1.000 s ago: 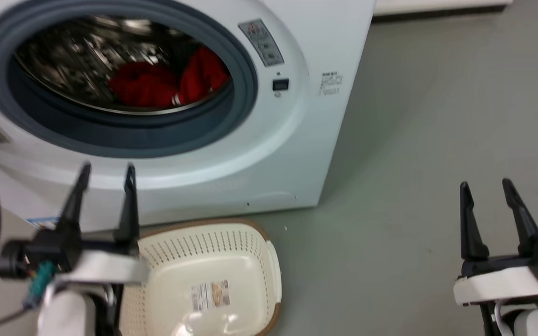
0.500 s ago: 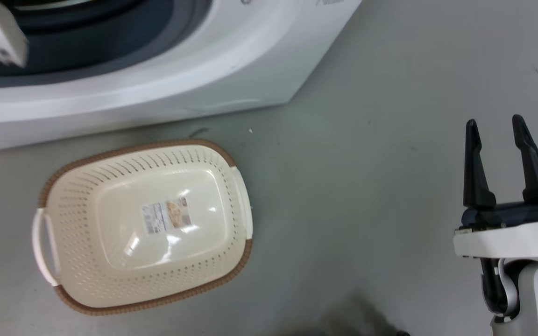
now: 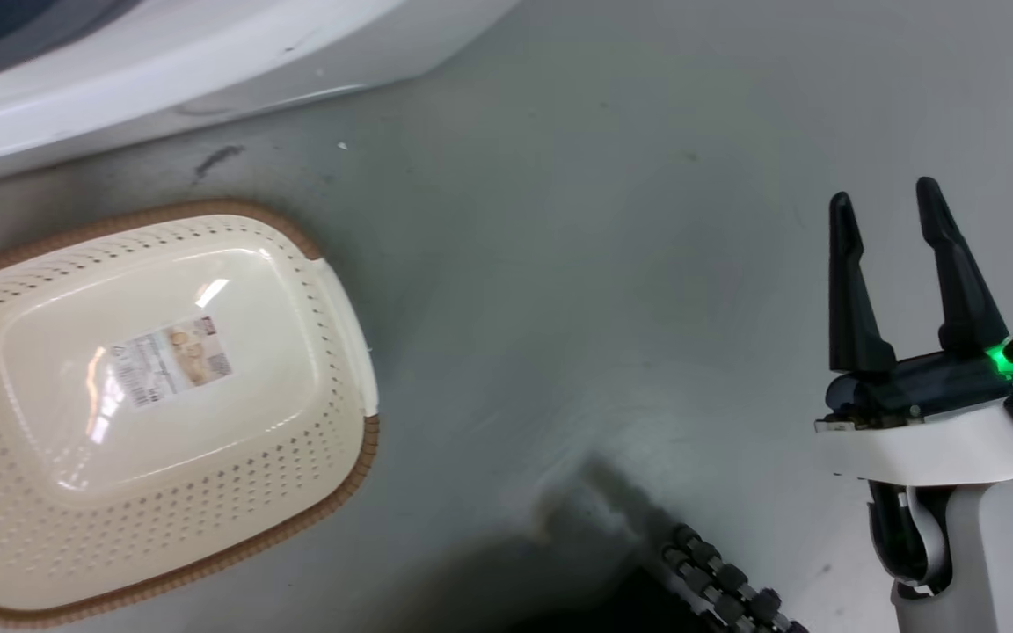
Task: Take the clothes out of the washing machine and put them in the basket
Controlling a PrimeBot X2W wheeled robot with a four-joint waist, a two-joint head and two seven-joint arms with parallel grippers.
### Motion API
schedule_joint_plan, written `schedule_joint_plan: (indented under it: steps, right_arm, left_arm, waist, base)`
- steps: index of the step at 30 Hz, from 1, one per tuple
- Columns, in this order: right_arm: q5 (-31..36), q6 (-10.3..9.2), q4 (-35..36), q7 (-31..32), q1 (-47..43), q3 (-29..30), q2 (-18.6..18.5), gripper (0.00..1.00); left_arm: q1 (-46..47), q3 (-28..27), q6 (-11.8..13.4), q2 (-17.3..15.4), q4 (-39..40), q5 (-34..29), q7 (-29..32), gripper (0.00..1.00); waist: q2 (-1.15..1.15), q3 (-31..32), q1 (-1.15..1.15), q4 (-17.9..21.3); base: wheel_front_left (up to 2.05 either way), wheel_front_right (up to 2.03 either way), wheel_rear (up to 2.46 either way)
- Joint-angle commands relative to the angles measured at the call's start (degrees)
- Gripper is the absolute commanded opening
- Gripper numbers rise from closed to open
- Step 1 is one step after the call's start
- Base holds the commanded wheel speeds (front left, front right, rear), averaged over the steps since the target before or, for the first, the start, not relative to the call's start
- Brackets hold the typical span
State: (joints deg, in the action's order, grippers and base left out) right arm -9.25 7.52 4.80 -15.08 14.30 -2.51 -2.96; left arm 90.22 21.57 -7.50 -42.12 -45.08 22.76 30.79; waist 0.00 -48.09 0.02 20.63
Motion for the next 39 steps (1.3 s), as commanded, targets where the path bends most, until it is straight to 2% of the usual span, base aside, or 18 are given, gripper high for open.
schedule_joint_plan:
  steps: [1,4,8,18,19,20,26,27,30,34,39]
  right_arm:
    - [-0.69,-0.06,0.49,-0.15,0.39,-0.65,0.15,1.0]
    - [-1.29,-0.06,1.48,-0.15,-0.02,-2.17,0.13,1.0]
    - [1.51,-0.06,3.29,-0.14,-0.95,-3.27,0.15,1.0]
    - [1.67,-0.06,5.13,-0.14,-1.51,-3.79,0.13,1.0]
    - [1.56,-0.06,5.16,-0.14,-1.42,-3.63,0.13,1.0]
    - [1.46,-0.06,5.18,-0.14,-1.36,-3.5,0.13,1.0]
    - [1.12,-0.06,4.76,-0.15,-0.3,-3.17,0.13,1.0]
    - [0.95,-0.06,4.65,-0.14,0.48,-2.9,0.11,1.0]
    - [1.3,-0.06,4.12,-0.15,0.78,-1.17,0.11,1.0]
    - [2.95,-0.06,3.44,-0.15,0.99,0.78,0.11,1.0]
    - [4.92,-0.06,1.96,-0.14,-0.62,3.88,0.11,1.0]
  left_arm:
    - [1.15,0.43,0.12,-0.63,-1.21,-0.17,1.71,1.0]
    - [5.55,1.46,0.12,-2.59,-3.32,-0.67,6.72,1.0]
    - [7.77,2.46,0.11,-2.38,-6.3,-0.7,10.68,1.0]
    - [10.42,4.49,0.21,-1.36,-11.42,-1.36,13.6,1.0]
    - [10.58,4.69,0.2,-1.3,-11.82,-1.3,13.67,0.32]
    - [10.67,4.91,0.19,-1.18,-12.09,-1.18,13.8,0.0]
    - [12.06,5.53,0.1,-0.88,-12.74,-0.15,11.29,0.0]
    - [12.22,5.58,0.08,-1.06,-12.62,0.33,7.99,0.0]
    - [9.6,5.03,0.07,1.12,-13.15,2.43,4.05,0.0]
    - [6.41,6.34,0.14,1.69,-12.98,3.62,-2.89,0.0]
    - [-1.01,7.47,0.12,5.05,-14.1,6.54,-12.2,0.0]
  waist:
    - [0.0,-2.42,-0.02,2.57]
    - [0.0,-3.61,-0.02,4.33]
    - [0.0,-4.42,-0.02,4.88]
    - [0.0,-5.7,-0.02,4.85]
    - [0.0,-5.77,-0.02,4.82]
    - [0.0,-5.81,-0.02,4.78]
    - [0.0,-5.76,-0.02,4.57]
    - [0.0,-4.98,-0.02,4.38]
    - [0.0,-3.15,-0.02,2.66]
    - [0.0,0.23,-0.02,0.46]
    - [0.0,6.69,-0.02,-3.13]
  base:
    - [0.0,0.0,0.0]
    - [0.0,0.0,0.0]
    - [0.0,0.0,0.0]
    - [0.0,0.0,0.0]
    - [0.0,0.0,0.0]
    - [0.0,0.0,0.0]
    - [0.0,0.0,0.0]
    - [0.0,0.0,0.0]
    - [0.0,0.0,0.0]
    - [0.0,0.0,0.0]
    - [0.0,0.0,0.0]
